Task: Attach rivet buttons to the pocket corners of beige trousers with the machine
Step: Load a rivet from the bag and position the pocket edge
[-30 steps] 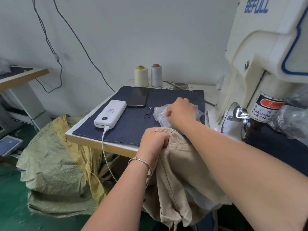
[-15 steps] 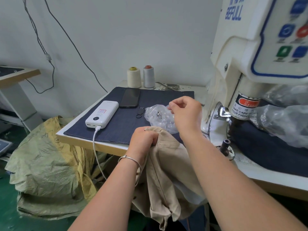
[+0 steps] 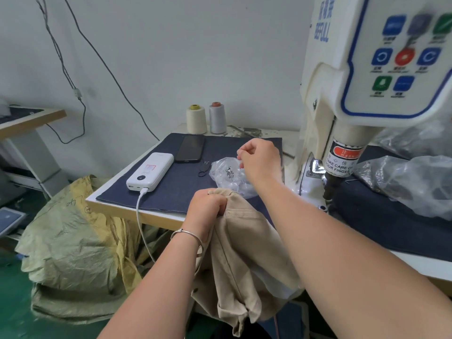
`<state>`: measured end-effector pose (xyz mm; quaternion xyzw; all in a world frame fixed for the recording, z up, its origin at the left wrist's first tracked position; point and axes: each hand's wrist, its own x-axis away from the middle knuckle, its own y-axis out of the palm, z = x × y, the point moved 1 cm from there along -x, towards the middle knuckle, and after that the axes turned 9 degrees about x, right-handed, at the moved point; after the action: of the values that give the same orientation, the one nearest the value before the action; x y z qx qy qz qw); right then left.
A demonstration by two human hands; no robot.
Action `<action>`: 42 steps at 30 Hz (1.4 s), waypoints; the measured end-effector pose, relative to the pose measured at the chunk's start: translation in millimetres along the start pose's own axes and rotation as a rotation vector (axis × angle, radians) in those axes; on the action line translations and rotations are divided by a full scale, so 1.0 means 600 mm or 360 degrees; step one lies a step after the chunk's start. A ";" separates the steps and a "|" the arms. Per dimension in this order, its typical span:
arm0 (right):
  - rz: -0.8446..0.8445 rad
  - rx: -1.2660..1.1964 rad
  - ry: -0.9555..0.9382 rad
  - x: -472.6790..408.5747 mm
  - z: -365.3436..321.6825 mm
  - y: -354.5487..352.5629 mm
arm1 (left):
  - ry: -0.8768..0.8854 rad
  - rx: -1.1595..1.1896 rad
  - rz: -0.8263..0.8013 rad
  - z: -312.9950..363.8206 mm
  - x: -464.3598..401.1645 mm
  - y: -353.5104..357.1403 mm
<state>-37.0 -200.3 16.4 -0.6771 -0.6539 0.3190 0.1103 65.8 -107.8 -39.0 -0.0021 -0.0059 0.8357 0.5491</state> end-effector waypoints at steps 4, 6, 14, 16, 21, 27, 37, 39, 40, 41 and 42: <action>-0.0095 0.0355 -0.0097 -0.014 -0.001 0.023 | -0.0001 -0.0039 -0.0026 0.001 -0.006 0.000; -0.0073 0.0361 -0.0064 -0.018 -0.002 0.027 | 0.0008 -0.0050 -0.0054 0.003 -0.005 0.001; -0.0250 -0.1120 0.0438 0.035 -0.034 -0.017 | -0.0022 0.0047 -0.0039 0.002 -0.001 -0.003; -0.0387 -0.1424 0.0487 0.076 -0.045 -0.034 | -0.0027 0.0056 -0.0042 0.004 0.002 -0.004; -0.0649 -0.1657 0.0510 0.165 -0.054 -0.085 | -0.0043 0.0056 -0.0010 0.010 0.011 -0.003; -0.0789 -0.1576 0.0483 0.240 -0.020 -0.145 | -0.0112 0.0089 -0.0044 0.003 0.007 -0.006; -0.0377 -0.0906 0.0523 0.264 0.132 -0.264 | -0.0015 0.0059 -0.0006 -0.007 0.000 -0.006; -0.0113 -0.0504 0.0484 0.235 0.176 -0.305 | -0.0025 0.0045 -0.0012 -0.007 -0.001 -0.001; -0.0014 -0.0335 0.0475 0.216 0.199 -0.322 | -0.0040 0.0035 -0.0024 -0.005 0.000 0.002; 0.0036 -0.0197 0.0467 0.196 0.220 -0.336 | -0.0053 0.0019 -0.0048 -0.002 0.002 0.005; 0.0041 -0.0057 0.0453 0.176 0.237 -0.346 | -0.0052 0.0000 -0.0081 0.003 0.004 0.010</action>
<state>-294.3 -112.6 -6.3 -0.7256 -0.6286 0.2095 0.1858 59.4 -107.8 -37.2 0.0118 -0.0148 0.8214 0.5700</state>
